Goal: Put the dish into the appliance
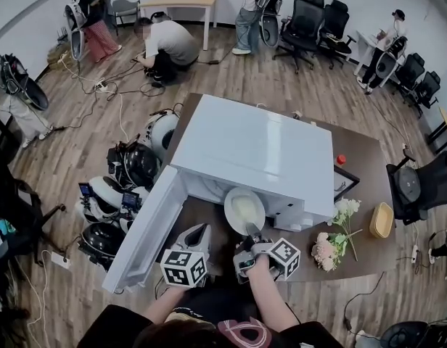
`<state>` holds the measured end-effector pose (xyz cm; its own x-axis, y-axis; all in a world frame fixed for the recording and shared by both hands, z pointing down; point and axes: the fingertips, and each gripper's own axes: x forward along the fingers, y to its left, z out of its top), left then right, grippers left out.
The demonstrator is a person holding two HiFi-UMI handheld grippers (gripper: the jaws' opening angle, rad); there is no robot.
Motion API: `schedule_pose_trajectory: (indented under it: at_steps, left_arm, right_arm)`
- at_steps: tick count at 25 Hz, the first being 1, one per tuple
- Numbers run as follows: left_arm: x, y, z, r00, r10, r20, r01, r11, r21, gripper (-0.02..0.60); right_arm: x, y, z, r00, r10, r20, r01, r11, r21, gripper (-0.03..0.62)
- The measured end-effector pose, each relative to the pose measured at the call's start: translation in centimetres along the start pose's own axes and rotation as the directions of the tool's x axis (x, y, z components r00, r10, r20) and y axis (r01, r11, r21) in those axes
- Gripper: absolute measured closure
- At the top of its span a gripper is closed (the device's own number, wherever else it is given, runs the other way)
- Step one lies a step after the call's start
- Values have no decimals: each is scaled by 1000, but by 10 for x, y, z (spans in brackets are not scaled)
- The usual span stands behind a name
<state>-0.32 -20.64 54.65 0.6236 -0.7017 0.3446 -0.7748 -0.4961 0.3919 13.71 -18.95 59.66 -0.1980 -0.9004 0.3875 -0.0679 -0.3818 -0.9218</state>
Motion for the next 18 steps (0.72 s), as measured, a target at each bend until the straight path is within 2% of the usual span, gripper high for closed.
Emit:
schedule_pose_trajectory:
  at_steps: [7, 12, 18]
  left_arm:
    - [-3, 8, -7, 999, 36, -14, -36, 999, -1, 575]
    - [-7, 15, -15, 998, 54, -25, -55, 998, -19, 575]
    - [-6, 20, -13, 997, 76, -23, -76, 997, -14, 575]
  right_arm:
    - [15, -7, 3, 1000, -17, -14, 17, 1000, 16, 543]
    - [23, -3, 6, 999, -43, -24, 43, 999, -23, 545]
    - [36, -1, 9, 999, -46, -23, 46, 999, -14, 546]
